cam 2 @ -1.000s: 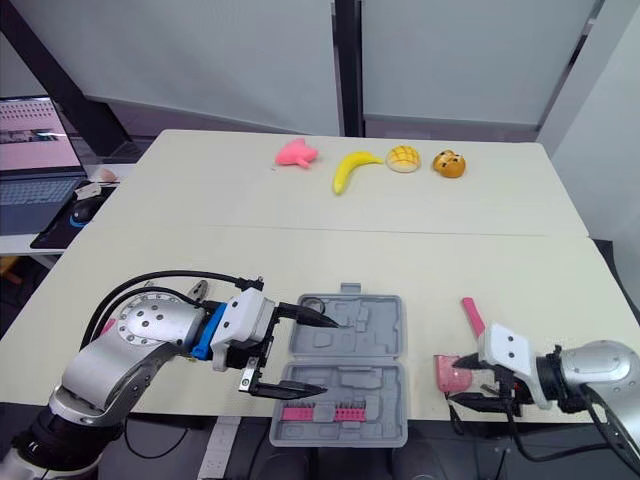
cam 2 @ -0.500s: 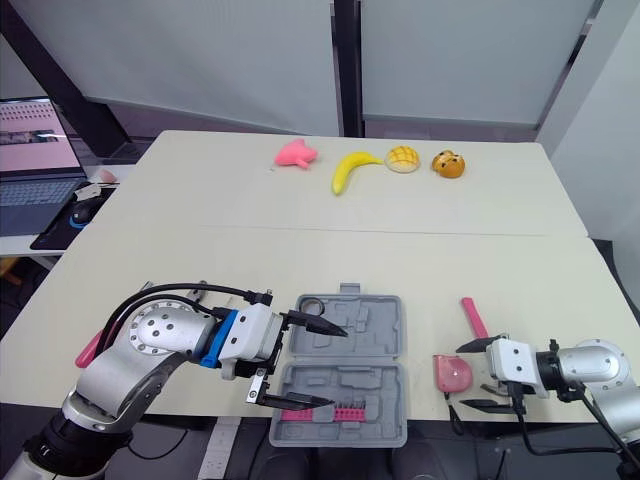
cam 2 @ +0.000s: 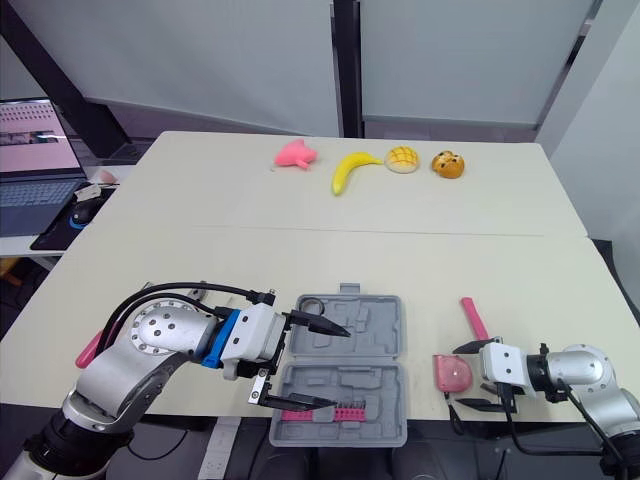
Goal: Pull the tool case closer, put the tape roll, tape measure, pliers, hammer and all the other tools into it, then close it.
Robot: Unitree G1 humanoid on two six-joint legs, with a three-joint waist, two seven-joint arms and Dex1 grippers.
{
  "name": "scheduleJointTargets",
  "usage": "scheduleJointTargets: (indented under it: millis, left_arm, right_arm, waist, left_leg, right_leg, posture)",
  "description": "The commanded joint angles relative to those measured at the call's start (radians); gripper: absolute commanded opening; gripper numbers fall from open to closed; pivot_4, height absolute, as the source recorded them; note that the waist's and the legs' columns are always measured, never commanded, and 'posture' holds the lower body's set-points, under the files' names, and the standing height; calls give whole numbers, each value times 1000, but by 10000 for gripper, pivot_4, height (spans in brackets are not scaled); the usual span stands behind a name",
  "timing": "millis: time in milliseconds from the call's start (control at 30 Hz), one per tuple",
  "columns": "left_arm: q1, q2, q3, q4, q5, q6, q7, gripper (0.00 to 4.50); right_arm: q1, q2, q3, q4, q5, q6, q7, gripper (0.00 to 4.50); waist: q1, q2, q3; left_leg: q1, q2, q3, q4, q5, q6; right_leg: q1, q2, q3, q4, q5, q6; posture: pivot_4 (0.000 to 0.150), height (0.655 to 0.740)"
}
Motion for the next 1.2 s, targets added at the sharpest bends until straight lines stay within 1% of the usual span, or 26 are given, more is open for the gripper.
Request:
scheduleJointTargets:
  millis: [33,333,733,1200]
  left_arm:
    - [-8,-1,-5,-31,-8,-9,-5,45000]
    - [12,3,2,-29,-1,-22,-9,45000]
    - [16,9,6,-27,2,-26,-13,45000]
    - [18,13,8,-15,7,-41,-18,45000]
  right_arm:
    - [-14,8,5,12,3,-28,0,44634]
    - [-57,47,20,109,13,-84,2,44634]
    - [-61,71,26,150,18,-133,13,44634]
    - [-62,78,18,194,17,-117,-8,44634]
  waist:
    - [0,0,0]
    - [0,0,0]
    - [-1,0,0]
    - [-1,0,0]
  left_leg:
    - [0,0,0,0,0,0]
    - [0,0,0,0,0,0]
    - [1,0,0,0,0,0]
    - [1,0,0,0,0,0]
  right_leg:
    - [0,0,0,0,0,0]
    - [0,0,0,0,0,0]
    - [1,0,1,0,0,0]
    - [1,0,1,0,0,0]
  posture:
    - [1500,7400]
    - [1500,7400]
    - [1500,7400]
    - [1500,7400]
